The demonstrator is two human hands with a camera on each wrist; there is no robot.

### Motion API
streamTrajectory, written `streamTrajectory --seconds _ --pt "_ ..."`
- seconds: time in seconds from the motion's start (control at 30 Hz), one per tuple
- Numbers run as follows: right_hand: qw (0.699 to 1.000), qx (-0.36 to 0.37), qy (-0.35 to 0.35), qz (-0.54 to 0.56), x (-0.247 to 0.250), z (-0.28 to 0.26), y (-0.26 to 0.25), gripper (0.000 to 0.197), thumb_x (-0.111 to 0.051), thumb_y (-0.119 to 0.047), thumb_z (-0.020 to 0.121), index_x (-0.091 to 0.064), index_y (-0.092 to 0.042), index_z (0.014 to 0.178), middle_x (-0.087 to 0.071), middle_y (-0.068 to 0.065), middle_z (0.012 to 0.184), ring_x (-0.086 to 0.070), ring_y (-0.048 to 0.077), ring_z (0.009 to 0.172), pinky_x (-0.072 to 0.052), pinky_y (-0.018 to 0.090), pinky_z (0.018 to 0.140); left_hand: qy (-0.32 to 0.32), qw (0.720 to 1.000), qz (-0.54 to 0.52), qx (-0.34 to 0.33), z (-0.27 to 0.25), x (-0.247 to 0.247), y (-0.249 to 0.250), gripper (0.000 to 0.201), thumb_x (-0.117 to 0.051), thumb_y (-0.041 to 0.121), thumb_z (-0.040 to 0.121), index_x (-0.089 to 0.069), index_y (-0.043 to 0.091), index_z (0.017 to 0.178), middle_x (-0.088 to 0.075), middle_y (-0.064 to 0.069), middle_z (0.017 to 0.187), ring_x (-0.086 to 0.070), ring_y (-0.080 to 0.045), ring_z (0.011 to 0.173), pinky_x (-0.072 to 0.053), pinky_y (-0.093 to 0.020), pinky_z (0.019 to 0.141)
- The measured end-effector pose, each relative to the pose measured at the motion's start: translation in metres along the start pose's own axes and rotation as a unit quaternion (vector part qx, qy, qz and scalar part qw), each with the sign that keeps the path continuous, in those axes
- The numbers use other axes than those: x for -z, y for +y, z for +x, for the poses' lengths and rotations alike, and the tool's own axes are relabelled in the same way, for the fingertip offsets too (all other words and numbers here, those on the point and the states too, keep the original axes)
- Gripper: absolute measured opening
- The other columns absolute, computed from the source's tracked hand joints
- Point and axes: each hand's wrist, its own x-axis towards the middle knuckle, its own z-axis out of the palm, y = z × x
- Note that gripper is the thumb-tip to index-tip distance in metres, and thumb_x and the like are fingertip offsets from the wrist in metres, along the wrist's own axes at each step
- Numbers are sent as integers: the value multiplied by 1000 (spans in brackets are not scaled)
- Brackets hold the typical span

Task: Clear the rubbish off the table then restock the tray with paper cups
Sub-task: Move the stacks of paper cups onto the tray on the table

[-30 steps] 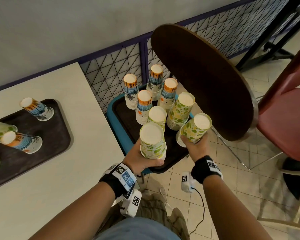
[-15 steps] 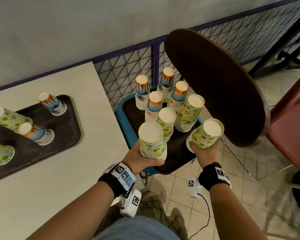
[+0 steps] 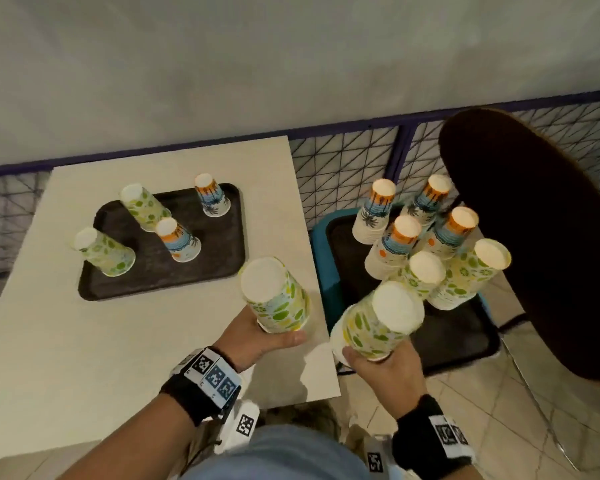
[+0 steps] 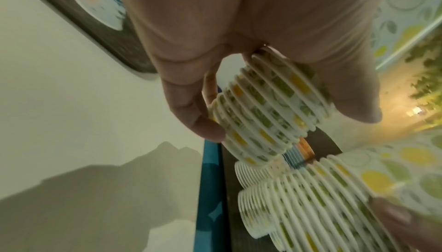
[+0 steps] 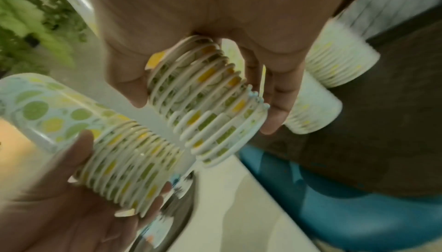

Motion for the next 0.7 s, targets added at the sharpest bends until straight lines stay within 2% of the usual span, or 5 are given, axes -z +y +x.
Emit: streamTrajectory --seconds 0.23,0.3,0.47,0.53,0.7 --pt "989 57 -136 5 -122 59 -80 66 -92 -37 58 -58 -31 115 -71 -13 110 -65 -11 97 -51 9 80 145 988 -56 0 -40 94 -3 69 -91 47 48 -72 30 112 -82 17 99 -75 0 86 -63 -25 71" --pt "984 73 -163 9 -159 75 -105 70 -91 -37 59 -57 -32 120 -72 -13 112 -67 -5 101 -55 19 87 182 981 -67 1 -49 126 -4 70 -90 47 46 -69 30 112 -81 21 97 -75 3 85 -63 -23 69" --pt "975 115 -188 33 -244 111 -175 74 -89 -41 60 -50 -44 123 -69 -20 117 -66 -1 108 -53 26 93 292 954 -67 3 -64 221 -1 92 -100 58 45 -69 24 124 -81 7 107 -74 -23 106 -64 -51 88" --pt "974 137 -179 26 -280 134 -201 74 -90 -42 59 -50 -47 121 -67 -18 120 -65 1 111 -53 28 96 332 941 -61 -13 -64 258 8 80 -98 54 49 -69 30 119 -81 12 105 -73 -23 105 -63 -52 88" --pt "978 152 -132 -49 -368 193 -250 96 -84 -64 50 -48 -29 133 -61 2 123 -62 21 112 -53 41 99 370 927 -48 -33 -37 341 24 87 -99 51 55 -63 33 131 -77 4 122 -73 -24 116 -63 -58 91"
